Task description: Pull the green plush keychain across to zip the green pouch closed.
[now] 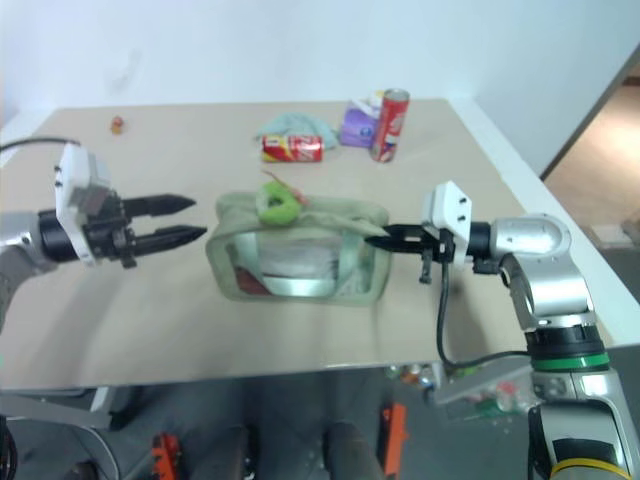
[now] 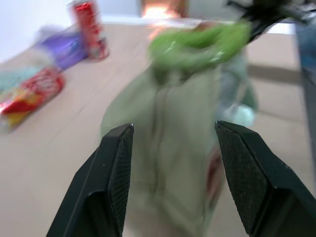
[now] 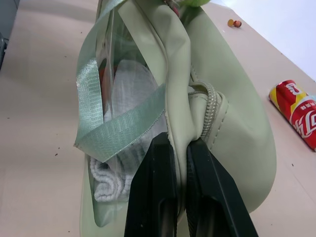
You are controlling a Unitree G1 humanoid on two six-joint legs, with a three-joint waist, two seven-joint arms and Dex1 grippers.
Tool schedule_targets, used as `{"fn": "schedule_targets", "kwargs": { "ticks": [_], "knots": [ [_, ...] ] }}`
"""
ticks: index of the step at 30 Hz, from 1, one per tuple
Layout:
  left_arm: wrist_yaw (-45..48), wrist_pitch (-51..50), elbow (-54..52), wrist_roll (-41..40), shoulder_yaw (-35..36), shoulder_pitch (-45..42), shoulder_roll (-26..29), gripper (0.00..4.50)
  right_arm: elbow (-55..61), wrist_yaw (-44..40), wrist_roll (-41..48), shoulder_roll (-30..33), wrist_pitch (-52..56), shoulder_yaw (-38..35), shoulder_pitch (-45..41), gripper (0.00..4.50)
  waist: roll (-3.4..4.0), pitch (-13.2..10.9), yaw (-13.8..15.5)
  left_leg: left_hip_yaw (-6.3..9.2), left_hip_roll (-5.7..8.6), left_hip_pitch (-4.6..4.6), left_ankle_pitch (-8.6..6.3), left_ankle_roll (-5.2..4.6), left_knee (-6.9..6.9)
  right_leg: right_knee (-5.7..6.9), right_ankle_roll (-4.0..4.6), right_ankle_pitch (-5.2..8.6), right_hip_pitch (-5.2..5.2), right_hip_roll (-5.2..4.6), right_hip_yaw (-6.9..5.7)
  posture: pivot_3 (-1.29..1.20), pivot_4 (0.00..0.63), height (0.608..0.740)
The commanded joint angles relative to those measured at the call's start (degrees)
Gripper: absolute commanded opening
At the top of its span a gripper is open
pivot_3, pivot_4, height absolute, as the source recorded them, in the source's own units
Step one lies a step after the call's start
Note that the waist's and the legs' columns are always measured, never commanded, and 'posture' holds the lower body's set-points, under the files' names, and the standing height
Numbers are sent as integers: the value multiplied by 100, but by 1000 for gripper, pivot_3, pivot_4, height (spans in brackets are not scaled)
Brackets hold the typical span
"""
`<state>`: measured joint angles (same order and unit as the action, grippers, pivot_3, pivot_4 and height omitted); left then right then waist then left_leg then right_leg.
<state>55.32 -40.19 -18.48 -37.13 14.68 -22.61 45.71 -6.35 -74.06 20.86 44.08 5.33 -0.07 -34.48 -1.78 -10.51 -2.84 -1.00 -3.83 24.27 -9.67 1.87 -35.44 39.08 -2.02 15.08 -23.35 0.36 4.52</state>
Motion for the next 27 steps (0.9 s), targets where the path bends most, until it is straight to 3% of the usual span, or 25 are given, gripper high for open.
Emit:
{"fn": "schedule_targets", "kwargs": {
  "ticks": [1,12,17,24,27],
  "knots": [
    [-477,210,-384,-35,306,369,-263,2739,45,-69,-15,18,-22,4,-63,0,-1,1,-3,1,0,1,0,0,-1,0,1,-1,0,0,-1,0,150,740],
    [-777,541,-317,-54,-144,419,-771,2739,-36,-111,-73,53,-18,-11,-132,0,-2,1,4,-7,1,-4,0,0,-3,0,-3,-6,3,-2,6,0,150,740],
    [-610,287,-417,-444,-124,401,-665,2739,22,-90,-64,87,19,-44,-80,0,-2,1,1,-7,1,-4,0,0,-1,0,-2,-5,1,-1,6,0,150,740],
    [-649,579,-92,-39,-443,314,-656,2739,84,-49,-64,99,38,-61,-23,0,-2,1,2,-7,2,-3,0,0,-3,0,-3,-5,2,-2,6,0,150,740],
    [-787,768,75,162,-536,245,-786,1902,94,-43,-63,112,42,-69,-13,0,-2,1,3,-7,2,-4,1,0,-4,0,-3,-6,2,-1,6,0,150,740]
  ]
}}
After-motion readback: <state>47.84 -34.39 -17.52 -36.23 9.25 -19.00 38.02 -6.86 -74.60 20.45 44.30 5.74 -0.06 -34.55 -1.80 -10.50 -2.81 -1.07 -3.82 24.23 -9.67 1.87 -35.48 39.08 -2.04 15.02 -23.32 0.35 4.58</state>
